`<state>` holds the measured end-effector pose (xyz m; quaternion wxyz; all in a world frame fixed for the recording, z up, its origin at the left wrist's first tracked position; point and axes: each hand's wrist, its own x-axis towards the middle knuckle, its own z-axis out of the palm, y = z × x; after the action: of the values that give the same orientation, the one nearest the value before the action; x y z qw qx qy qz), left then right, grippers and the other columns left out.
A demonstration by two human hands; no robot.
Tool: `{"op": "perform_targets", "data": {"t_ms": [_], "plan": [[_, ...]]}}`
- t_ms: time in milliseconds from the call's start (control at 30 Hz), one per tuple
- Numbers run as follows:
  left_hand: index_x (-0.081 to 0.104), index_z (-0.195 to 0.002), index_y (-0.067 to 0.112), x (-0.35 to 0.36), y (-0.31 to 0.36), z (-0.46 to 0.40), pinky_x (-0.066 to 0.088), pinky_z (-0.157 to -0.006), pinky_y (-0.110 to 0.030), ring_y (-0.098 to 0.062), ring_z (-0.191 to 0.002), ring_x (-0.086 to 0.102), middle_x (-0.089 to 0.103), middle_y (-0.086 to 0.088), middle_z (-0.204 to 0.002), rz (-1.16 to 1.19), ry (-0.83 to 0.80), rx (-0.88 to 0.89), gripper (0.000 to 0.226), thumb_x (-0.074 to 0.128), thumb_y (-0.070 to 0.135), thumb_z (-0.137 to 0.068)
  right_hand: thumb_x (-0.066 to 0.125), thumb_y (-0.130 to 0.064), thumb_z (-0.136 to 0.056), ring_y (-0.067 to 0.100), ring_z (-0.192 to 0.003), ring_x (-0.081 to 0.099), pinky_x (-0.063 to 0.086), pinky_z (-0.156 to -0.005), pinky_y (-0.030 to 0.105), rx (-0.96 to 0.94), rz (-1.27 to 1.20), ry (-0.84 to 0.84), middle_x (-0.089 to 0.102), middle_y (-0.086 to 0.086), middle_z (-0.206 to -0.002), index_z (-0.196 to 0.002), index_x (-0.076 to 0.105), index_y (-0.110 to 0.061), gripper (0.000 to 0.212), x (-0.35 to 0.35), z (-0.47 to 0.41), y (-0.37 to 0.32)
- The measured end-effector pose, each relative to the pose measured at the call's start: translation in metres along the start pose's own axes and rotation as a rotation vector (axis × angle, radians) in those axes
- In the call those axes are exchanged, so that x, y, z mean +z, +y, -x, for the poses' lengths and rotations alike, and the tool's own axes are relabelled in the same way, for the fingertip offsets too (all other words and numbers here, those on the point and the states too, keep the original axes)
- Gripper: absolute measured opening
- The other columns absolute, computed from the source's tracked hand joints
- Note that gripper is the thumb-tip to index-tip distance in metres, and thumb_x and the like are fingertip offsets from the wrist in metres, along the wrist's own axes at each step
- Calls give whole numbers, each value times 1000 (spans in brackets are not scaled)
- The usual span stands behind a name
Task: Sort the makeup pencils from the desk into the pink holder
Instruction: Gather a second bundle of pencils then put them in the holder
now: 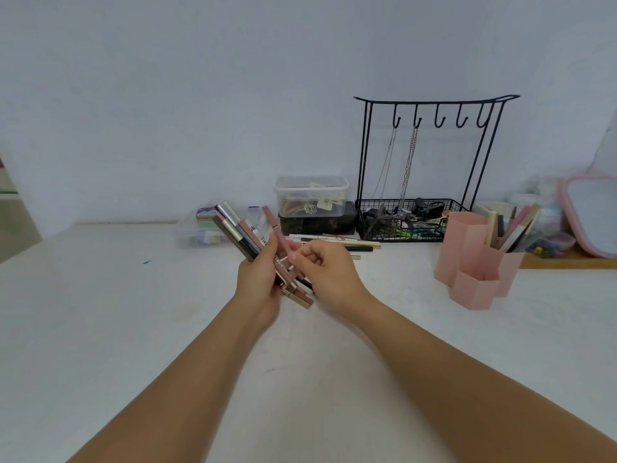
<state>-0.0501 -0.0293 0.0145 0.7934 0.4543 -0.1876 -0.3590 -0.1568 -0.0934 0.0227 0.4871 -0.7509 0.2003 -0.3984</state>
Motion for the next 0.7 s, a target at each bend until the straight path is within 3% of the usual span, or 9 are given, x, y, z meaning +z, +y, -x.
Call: {"op": "perform_targets", "data": {"t_ms": [133,233,300,367,433,500,567,633,700], "plan": [[75,-96,6,2,-2,0,63,-79,-44,-32,-91,78,80,-17,-102,42,-41,-40,36,64,40,-98,69,-11,-92,12,-64,67,58,-66,30,63,-29,-19,75,9,-76,-85,77,-7,11,-1,-1,9],[75,-102,8,1,-5,0,61,-70,-41,-27,-84,78,80,-14,-103,-48,-94,-21,37,62,42,-98,73,-8,-88,7,-62,67,54,-62,19,46,-23,-13,75,2,-71,-80,79,-9,10,-8,-2,12],[80,-87,12,1,-7,1,58,-58,-36,-24,-70,75,80,-14,-98,-111,-120,8,34,63,40,-98,74,-4,-87,1,-69,70,51,-65,10,33,-34,-37,76,-7,-73,-78,80,-10,12,-12,-2,13],[82,-74,15,1,-6,1,59,-60,-37,-23,-67,73,80,-14,-89,-143,-125,38,40,63,41,-98,71,-1,-88,-6,-75,70,49,-69,6,37,-93,-99,77,-15,-77,-76,80,-15,21,-13,-3,13],[79,-77,9,1,-4,0,61,-67,-37,-22,-72,75,78,-10,-79,-108,-90,65,40,64,40,-98,70,-5,-88,-8,-77,69,50,-73,9,43,-98,-97,77,-17,-80,-71,79,-21,25,-17,-6,14],[68,-84,7,0,-2,-3,61,-68,-34,-19,-68,73,69,-3,-66,-36,-30,79,33,67,37,-97,71,-15,-87,0,-83,68,52,-80,21,47,51,51,76,-11,-87,-80,78,-21,11,-26,-12,23],[60,-85,12,-2,1,-4,59,-60,-31,-15,-54,61,55,1,-59,7,10,76,28,70,37,-96,69,-21,-90,9,-96,63,51,-88,29,37,423,181,72,-6,-103,-100,74,-21,12,-41,-16,34],[56,-85,17,-4,3,-6,51,-49,-27,-12,-47,49,47,3,-56,-3,36,68,28,72,37,-95,62,-22,-95,21,-119,52,47,-95,35,63,728,134,65,-1,-122,-124,65,-22,29,-57,-18,42],[54,-87,19,-5,4,-7,44,-43,-25,-10,-44,42,44,5,-53,-24,62,60,27,73,37,-94,58,-24,-97,28,-128,44,46,-97,39,124,845,79,62,1,-131,-135,58,-23,37,-67,-21,46]]}}
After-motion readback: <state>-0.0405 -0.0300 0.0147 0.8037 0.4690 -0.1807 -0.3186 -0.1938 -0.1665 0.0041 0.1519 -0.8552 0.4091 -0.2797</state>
